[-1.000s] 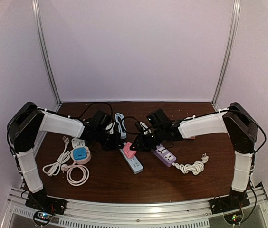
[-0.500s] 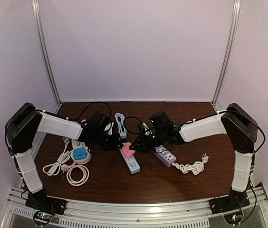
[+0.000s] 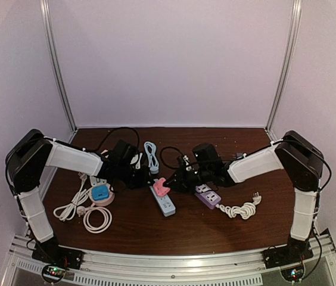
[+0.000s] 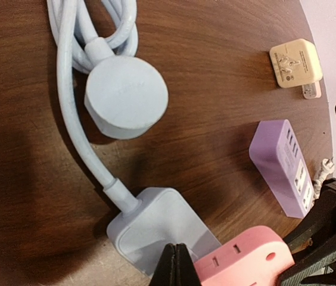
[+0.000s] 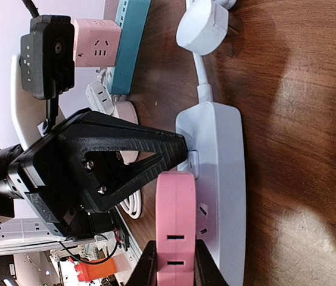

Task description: Pull the plug off the socket

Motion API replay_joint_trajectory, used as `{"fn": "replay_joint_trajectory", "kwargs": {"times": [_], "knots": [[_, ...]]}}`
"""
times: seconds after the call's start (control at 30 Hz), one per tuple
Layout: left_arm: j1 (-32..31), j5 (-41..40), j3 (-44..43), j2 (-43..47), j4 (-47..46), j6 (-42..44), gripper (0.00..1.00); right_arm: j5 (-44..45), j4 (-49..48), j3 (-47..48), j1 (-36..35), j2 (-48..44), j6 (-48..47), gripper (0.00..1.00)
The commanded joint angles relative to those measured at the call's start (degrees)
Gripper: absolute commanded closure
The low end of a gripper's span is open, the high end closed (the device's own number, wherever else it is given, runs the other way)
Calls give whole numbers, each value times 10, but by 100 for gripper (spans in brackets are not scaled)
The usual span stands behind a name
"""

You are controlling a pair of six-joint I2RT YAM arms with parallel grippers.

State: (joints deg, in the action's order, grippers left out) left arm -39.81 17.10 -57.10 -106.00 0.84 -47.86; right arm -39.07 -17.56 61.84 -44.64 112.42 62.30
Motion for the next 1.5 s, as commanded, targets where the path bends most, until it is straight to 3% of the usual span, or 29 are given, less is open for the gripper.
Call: {"fn": "replay_joint_trajectory", "kwargs": {"times": [0.0,0.17,0.37,0.77,1.07,1.23,1.47], "knots": [[-5,-30,36,-37,110,9,100,-23,-127,2,8,-33,33,100],[-5,-32,38,-40,112,10,100,-34,-194,-17,9,-34,62,100],[-6,-35,38,-41,112,7,100,-41,-187,-12,9,-38,50,100],[-11,-35,15,-39,125,10,100,2,-40,11,15,-75,-35,100],[-15,-45,-131,-10,195,49,100,96,176,41,56,-153,-180,100],[-16,-51,-197,12,231,73,100,211,331,81,90,-195,-279,100],[-17,-62,-201,68,248,86,93,497,554,141,124,-216,-382,100]]}}
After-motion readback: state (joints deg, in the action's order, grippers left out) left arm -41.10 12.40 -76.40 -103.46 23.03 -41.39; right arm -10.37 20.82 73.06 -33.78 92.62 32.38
